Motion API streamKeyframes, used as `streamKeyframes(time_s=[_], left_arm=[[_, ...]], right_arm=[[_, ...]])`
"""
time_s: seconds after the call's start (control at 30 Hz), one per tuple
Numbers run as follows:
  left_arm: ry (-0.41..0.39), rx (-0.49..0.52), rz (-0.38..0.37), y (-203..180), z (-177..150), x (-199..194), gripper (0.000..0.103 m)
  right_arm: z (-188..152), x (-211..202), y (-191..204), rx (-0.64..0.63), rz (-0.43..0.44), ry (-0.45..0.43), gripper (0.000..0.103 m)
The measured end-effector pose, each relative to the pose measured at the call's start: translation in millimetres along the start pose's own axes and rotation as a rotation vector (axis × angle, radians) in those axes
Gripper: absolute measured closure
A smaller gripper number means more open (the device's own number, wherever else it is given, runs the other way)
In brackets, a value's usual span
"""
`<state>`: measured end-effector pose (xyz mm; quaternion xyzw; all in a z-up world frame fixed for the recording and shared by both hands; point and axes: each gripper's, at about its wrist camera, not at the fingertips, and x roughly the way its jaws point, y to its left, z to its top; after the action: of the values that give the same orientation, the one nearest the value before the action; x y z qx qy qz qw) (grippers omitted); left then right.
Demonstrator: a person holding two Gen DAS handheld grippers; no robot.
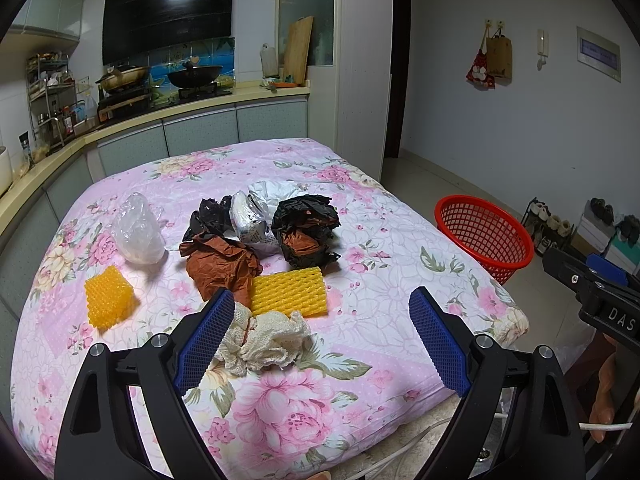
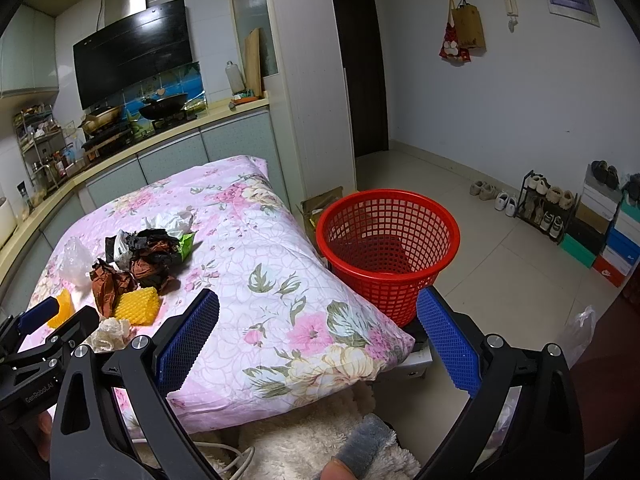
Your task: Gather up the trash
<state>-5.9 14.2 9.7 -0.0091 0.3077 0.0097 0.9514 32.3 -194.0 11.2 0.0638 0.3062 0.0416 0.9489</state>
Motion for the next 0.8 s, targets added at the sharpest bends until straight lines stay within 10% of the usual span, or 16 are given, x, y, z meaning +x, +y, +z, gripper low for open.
streamKeyframes(time_s=[0.8], left_arm=[[-0.001, -0.006, 0.007, 2.4, 0.5, -0.4, 0.017]], right_arm=[[0.6, -0.2, -2.7, 0.004, 0.0, 0.004, 0.007]])
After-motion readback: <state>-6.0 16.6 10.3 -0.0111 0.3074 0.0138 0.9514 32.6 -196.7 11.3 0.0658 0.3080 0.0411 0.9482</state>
